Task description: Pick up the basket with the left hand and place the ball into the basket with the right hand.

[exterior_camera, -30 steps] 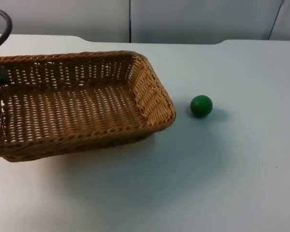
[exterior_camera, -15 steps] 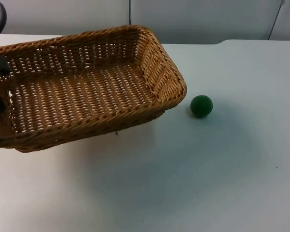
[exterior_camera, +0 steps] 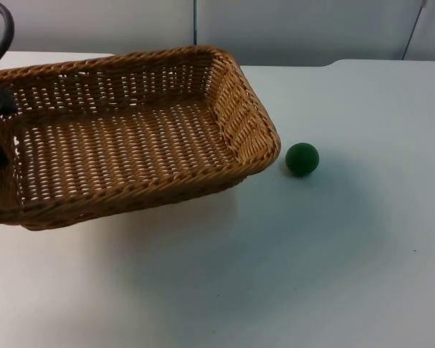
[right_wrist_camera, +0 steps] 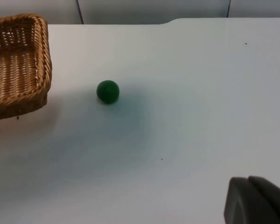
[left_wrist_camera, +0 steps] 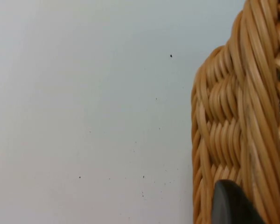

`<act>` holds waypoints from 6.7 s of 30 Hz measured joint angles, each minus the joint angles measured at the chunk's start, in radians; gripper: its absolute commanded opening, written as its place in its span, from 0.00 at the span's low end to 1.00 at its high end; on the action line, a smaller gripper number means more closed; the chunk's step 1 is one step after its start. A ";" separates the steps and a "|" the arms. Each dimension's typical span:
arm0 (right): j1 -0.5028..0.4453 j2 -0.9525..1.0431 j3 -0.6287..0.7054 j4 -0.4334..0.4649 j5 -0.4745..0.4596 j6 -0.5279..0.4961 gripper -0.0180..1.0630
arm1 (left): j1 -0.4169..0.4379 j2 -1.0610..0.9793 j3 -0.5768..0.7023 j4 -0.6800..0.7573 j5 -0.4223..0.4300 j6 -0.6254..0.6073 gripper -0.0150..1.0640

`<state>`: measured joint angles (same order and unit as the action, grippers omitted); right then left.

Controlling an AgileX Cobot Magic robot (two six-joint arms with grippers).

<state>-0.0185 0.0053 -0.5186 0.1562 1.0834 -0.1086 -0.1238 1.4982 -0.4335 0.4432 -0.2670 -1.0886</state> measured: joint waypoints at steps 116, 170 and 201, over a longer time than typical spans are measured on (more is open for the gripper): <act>0.383 2.160 -0.826 -0.022 -0.752 -0.071 0.67 | 0.000 0.000 0.000 0.000 0.000 0.000 0.01; 0.652 2.275 -1.590 0.380 -0.021 -0.358 0.01 | 0.000 0.000 0.000 0.000 -0.002 0.000 0.01; 0.674 2.396 -1.590 0.302 -0.091 -0.317 0.62 | 0.000 0.000 0.000 0.000 -0.002 0.000 0.01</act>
<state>0.6553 2.4013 -2.1085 0.4585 0.9927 -0.4259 -0.1238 1.4982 -0.4335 0.4432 -0.2687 -1.0886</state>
